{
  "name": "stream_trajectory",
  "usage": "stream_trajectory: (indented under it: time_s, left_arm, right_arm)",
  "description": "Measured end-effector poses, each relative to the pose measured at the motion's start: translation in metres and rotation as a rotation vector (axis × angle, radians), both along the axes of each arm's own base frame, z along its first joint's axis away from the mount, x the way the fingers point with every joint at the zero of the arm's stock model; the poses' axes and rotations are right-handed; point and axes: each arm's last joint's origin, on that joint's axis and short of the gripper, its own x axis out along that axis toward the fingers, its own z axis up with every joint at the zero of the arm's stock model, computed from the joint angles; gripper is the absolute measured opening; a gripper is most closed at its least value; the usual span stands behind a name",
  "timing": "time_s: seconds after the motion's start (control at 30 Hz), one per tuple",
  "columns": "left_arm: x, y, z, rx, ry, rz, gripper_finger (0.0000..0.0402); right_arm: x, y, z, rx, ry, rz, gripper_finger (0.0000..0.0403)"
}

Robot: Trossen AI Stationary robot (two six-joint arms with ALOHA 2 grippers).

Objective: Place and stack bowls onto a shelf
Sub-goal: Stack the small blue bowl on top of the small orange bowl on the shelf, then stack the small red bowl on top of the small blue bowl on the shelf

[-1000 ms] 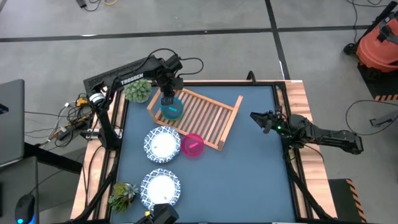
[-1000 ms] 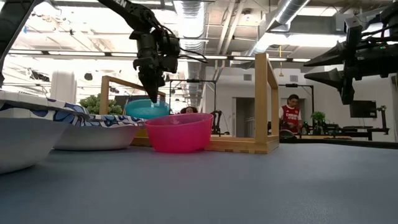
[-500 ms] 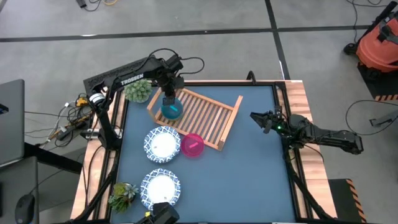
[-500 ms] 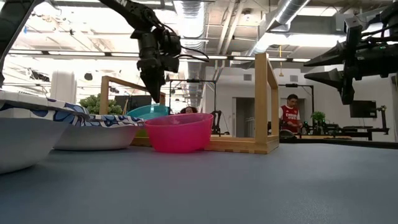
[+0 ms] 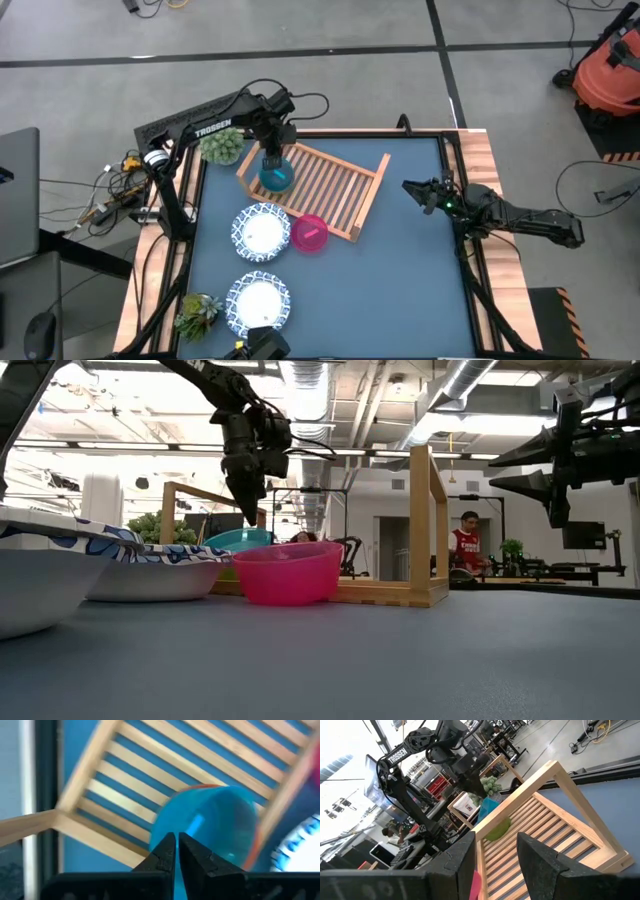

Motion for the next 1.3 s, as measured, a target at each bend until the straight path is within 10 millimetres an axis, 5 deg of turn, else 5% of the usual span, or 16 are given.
stream_trajectory:
  time_s: [0.47,0.8,0.97,1.3]
  left_arm:
    - [-0.001,-0.001,-0.016,0.047,0.034,0.047,0.0004]
    - [0.022,-0.016,0.020,-0.110,-0.169,0.090,0.0005]
    - [0.044,-0.044,0.036,-0.219,-0.258,0.028,0.0009]
    - [0.090,-0.141,0.042,-0.272,-0.291,-0.152,0.0058]
  right_arm:
    - [0.000,0.000,0.000,0.021,-0.011,0.000,0.0171]
    - [0.000,0.000,0.000,0.021,-0.011,0.001,0.0171]
    - [0.000,0.000,0.000,0.024,-0.012,0.008,0.0171]
    - [0.000,0.000,0.000,0.023,-0.011,0.012,0.0171]
